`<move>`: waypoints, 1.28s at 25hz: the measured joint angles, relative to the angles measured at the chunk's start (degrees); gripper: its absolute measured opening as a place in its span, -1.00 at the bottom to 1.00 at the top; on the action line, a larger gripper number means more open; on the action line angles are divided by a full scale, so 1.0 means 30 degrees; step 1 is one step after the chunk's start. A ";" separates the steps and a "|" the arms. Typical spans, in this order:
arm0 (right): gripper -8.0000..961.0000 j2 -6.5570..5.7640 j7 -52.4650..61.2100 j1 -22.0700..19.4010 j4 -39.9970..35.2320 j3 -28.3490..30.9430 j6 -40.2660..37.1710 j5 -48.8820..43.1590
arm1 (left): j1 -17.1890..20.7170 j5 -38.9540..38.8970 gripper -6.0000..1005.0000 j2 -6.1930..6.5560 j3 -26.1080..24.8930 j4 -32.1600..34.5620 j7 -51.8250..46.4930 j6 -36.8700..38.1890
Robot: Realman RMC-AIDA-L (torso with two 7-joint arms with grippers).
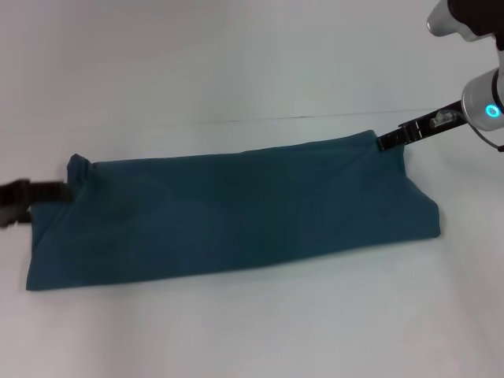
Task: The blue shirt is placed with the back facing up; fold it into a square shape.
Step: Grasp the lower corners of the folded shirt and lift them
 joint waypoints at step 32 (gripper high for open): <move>0.94 0.0276 -0.0725 -0.0118 -0.0614 -0.1527 -0.0909 -0.0090 | -0.0256 0.4594 0.87 -0.0791 0.0185 0.0077 -0.3918 0.1723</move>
